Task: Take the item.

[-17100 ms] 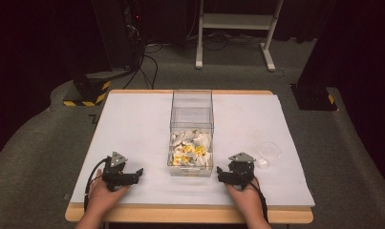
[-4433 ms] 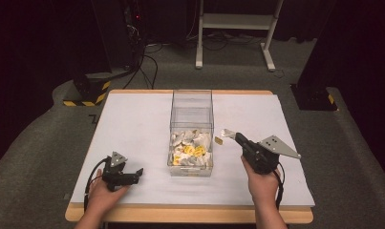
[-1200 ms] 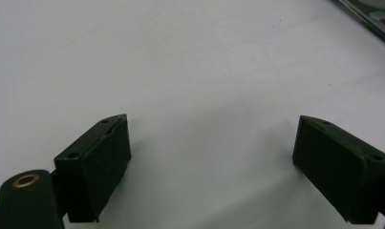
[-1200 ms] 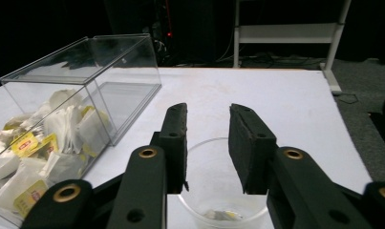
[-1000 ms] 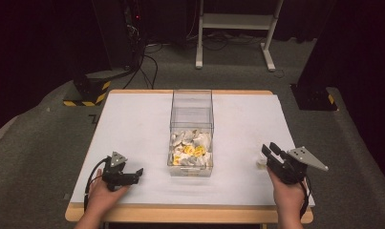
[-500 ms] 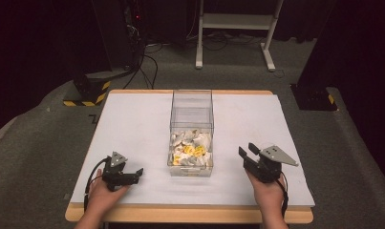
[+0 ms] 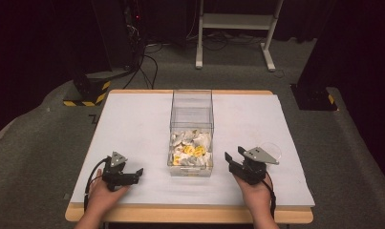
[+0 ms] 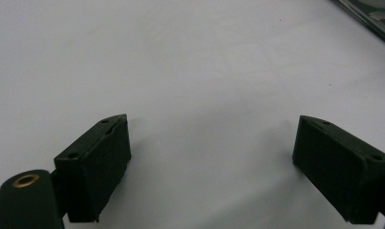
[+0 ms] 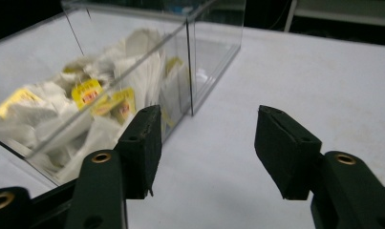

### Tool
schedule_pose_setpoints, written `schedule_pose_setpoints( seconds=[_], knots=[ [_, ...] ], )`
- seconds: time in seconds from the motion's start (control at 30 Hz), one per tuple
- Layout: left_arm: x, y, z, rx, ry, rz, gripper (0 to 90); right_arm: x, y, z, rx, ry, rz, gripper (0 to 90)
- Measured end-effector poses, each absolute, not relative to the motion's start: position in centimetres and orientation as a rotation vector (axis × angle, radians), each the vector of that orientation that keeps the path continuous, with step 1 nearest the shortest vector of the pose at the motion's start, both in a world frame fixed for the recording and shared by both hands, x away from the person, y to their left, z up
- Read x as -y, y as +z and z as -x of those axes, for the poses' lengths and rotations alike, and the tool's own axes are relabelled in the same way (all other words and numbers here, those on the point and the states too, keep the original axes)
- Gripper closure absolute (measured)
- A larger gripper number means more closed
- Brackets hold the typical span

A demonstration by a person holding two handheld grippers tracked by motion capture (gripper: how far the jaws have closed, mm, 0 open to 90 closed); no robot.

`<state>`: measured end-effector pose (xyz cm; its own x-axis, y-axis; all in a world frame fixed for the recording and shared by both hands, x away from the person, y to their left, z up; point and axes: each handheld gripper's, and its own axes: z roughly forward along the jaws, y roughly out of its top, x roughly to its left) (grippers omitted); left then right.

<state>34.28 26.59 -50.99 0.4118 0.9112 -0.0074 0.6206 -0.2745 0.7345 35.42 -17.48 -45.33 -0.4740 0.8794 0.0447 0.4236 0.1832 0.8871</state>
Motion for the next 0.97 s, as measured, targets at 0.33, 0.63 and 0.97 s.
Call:
schedule_pose_setpoints(
  seconds=[0.33,0.63,0.97],
  knots=[
    [-26.6,-51.0,-34.3,-1.297,0.559,-2.003,12.9,16.7,-49.0,-37.4,-2.092,1.046,-1.328,30.9],
    [-26.6,-51.0,-34.3,-1.297,0.559,-2.003,12.9,15.4,-50.4,-38.1,-2.170,0.903,-1.349,24.2],
    [-26.6,-51.0,-34.3,-1.296,0.560,-2.003,12.9,15.4,-50.5,-38.0,-2.165,0.901,-1.351,23.7]
  ],
)
